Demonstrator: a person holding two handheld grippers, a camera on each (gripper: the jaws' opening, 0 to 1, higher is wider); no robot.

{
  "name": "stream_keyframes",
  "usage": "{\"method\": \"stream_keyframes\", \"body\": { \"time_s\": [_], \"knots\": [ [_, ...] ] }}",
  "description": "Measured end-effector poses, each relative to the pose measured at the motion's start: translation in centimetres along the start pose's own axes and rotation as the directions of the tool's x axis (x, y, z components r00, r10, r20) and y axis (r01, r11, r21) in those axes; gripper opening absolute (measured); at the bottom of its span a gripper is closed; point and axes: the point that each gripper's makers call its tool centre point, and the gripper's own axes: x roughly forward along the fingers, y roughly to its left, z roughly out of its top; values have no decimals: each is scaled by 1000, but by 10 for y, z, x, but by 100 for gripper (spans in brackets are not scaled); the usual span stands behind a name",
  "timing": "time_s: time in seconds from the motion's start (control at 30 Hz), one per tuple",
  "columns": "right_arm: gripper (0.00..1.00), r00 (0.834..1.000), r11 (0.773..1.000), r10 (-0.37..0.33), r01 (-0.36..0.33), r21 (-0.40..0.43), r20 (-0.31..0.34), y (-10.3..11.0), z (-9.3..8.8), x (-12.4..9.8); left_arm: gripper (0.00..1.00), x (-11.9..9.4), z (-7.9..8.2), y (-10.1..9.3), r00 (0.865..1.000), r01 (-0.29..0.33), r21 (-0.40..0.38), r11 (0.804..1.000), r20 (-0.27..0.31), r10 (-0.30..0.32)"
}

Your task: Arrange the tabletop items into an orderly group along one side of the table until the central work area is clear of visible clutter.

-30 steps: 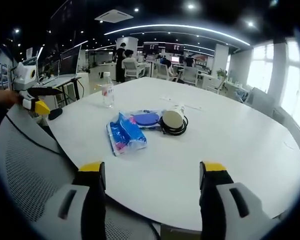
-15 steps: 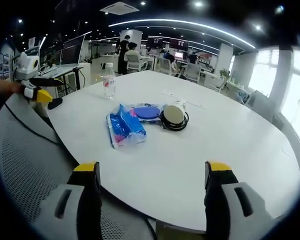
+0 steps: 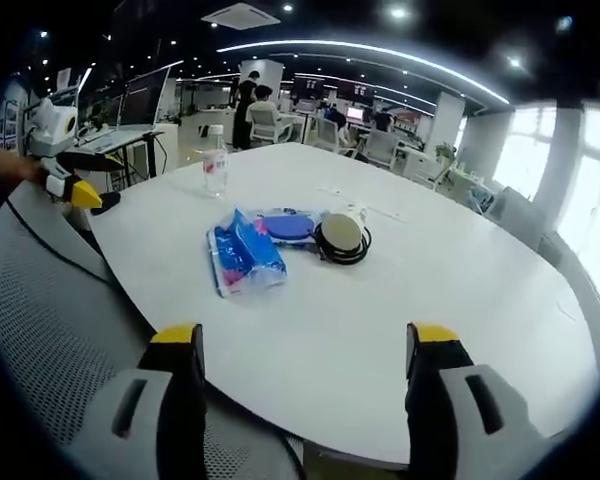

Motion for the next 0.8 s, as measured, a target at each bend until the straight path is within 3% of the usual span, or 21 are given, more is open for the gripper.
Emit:
{"method": "stream_keyframes", "body": {
  "time_s": [0.17, 0.33, 0.43, 0.6, 0.67, 0.8],
  "knots": [
    [82, 1000, 999, -1, 1, -32, 5, 1, 2, -1, 92, 0, -5, -1, 999, -2, -12, 1000, -32, 2],
    [82, 999, 996, -52, 51, -70, -14, -7, 0, -2, 87, 1, -10, -9, 997, 39, 9, 999, -65, -38],
    [82, 997, 997, -71, 70, -38, -17, -11, -1, -2, 87, 3, -11, -16, 994, 84, 16, 996, -73, -83],
    [82, 998, 997, -69, 70, -33, 7, -11, 3, -3, 87, 2, -6, -15, 996, 81, 6, 997, -43, -81],
    [81, 997, 998, -55, 56, -18, 46, -9, 9, -4, 89, 1, -5, -15, 996, 80, 4, 997, -31, -80],
    [80, 998, 999, -37, 37, -15, 44, -5, 9, -2, 89, 1, -5, -12, 997, 66, 16, 998, -33, -66]
  ]
}}
